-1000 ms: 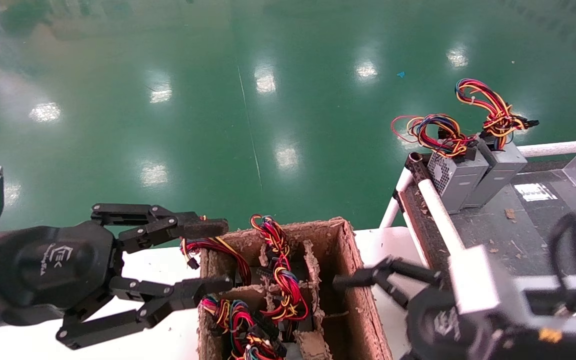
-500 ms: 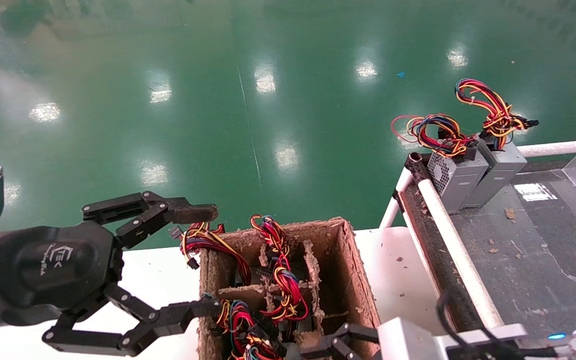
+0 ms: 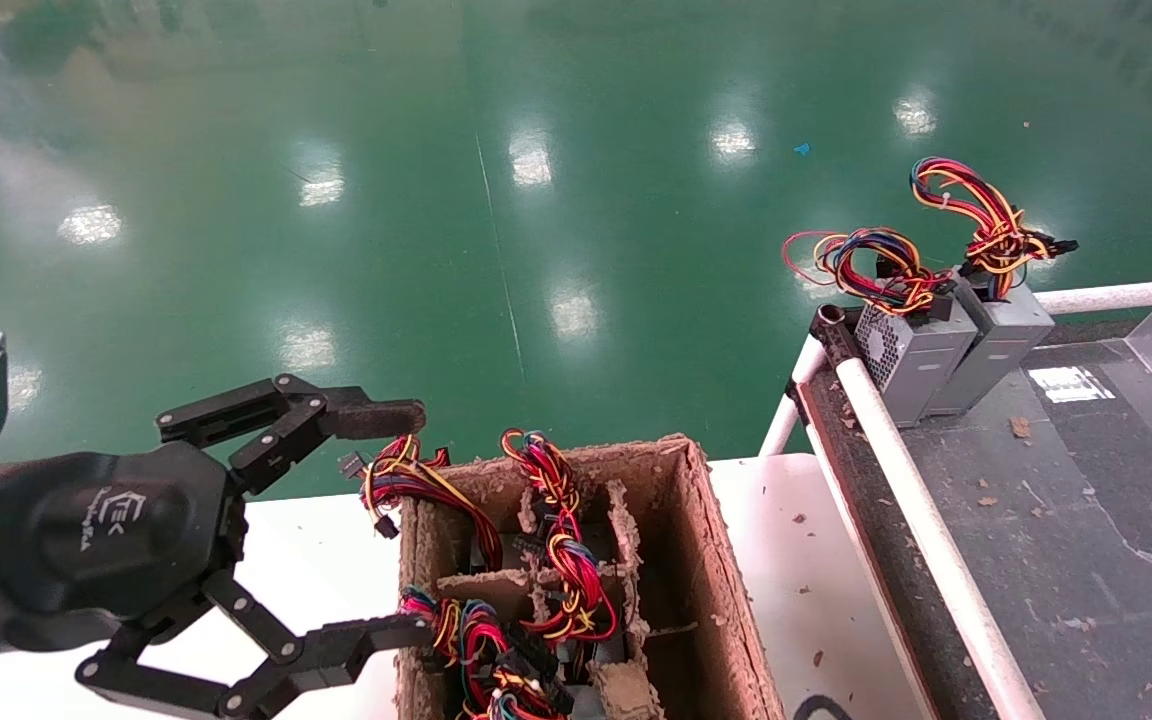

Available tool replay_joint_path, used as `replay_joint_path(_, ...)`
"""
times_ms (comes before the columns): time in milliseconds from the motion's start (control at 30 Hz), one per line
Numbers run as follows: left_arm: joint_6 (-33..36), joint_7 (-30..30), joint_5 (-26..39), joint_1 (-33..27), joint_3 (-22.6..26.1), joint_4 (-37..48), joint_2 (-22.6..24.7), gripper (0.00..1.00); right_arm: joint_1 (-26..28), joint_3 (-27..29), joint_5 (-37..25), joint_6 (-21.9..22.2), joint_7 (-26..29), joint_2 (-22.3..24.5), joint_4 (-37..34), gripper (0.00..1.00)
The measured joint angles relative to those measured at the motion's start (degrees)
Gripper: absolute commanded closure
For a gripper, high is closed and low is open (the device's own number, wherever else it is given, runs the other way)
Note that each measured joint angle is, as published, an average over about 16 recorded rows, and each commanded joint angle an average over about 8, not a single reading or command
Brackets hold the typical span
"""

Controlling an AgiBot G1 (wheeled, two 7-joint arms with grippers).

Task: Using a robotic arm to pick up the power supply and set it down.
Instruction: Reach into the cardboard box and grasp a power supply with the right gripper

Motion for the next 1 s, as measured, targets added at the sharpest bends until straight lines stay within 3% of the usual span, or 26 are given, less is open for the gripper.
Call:
replay_joint_path(167, 0.00, 0.00, 0.00, 0.00, 0.00, 0.00, 0.00, 0.00, -0.80, -0.84, -0.91, 0.68, 0.28, -0.16, -0.08, 0.95)
replay_joint_path(200, 0.00, 0.00, 0.00, 0.00, 0.01, 0.00, 0.00, 0.00, -0.91, -0.95, -1.09, 0.85, 0.33, -0.17, -0.09, 1.00)
replay_joint_path(1000, -0.01, 0.01, -0.02, -0.01, 0.03, 0.00, -0.01, 0.00, -2.23, -1.67, -3.34, 4.88, 1.24, -1.37, -0.44, 1.00)
